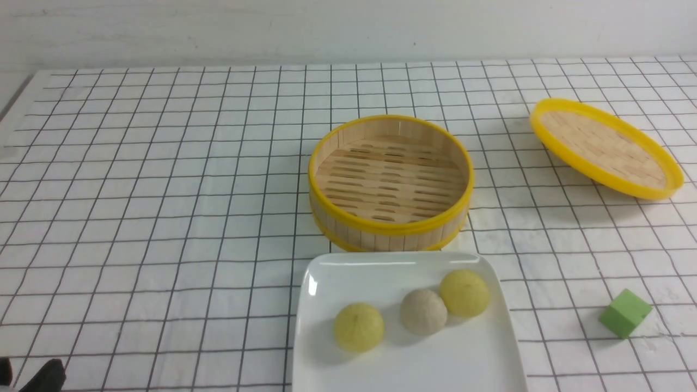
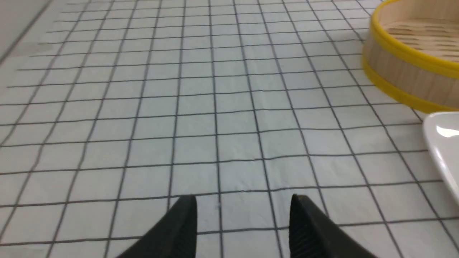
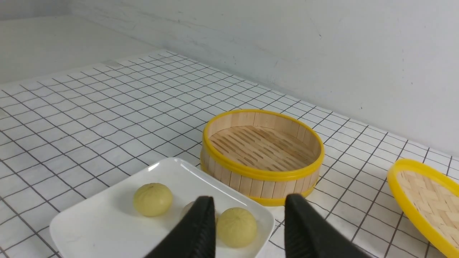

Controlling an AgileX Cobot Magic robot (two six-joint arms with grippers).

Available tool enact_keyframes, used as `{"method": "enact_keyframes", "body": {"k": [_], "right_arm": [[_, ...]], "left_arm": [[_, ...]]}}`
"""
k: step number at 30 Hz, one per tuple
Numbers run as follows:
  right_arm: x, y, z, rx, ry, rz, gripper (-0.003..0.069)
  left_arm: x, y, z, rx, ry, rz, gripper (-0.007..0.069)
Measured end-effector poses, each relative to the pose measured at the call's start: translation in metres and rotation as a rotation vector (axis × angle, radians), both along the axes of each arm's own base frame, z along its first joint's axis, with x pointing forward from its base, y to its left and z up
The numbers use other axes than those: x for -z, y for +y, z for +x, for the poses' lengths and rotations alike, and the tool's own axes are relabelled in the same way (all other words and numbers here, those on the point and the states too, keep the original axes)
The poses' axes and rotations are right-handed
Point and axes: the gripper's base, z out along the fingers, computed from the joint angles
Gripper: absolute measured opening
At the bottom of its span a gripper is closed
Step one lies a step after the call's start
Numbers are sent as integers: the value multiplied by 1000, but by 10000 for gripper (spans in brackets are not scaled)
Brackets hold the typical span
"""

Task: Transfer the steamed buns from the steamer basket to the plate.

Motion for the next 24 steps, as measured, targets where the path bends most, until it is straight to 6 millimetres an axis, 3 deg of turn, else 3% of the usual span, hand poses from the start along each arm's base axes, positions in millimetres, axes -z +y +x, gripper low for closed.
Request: {"method": "enact_keyframes", "body": {"k": [8,24], "right_arm": [[0,0,0,1,0,-1,227],[0,0,0,0,0,0,233]], "left_arm": [[29,3,3,-70,-44,-32,373],[30,3,3,-69,-50,-44,373]]}}
